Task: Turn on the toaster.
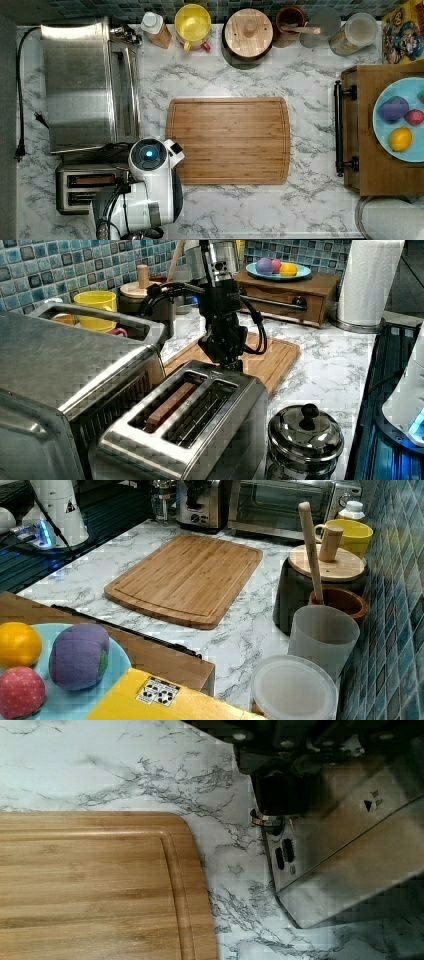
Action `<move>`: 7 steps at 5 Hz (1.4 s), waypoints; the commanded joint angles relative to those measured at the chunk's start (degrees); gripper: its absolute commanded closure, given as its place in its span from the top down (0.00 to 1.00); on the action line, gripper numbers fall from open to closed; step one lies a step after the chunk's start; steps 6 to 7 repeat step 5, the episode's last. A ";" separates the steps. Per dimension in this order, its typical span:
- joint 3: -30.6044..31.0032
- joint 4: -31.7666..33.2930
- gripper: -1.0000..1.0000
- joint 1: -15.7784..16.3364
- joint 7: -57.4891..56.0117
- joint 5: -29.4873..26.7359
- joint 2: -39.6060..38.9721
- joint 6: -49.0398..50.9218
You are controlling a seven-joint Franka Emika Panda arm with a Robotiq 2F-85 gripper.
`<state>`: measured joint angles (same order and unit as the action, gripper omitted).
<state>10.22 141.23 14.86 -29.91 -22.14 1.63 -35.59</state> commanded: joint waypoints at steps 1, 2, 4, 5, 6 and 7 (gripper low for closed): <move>-0.30 7.10 0.00 -0.59 1.15 -0.71 -5.97 -7.36; -0.10 7.15 0.00 -0.79 1.17 -0.68 -5.97 -7.35; 2.32 7.14 0.00 -3.26 1.34 -0.43 -6.00 -7.43; 1.19 7.13 0.00 -2.12 1.26 -0.54 -5.99 -7.40; 1.19 7.13 0.00 -2.12 1.26 -0.54 -5.99 -7.40; 1.19 7.13 0.00 -2.12 1.26 -0.54 -5.99 -7.40</move>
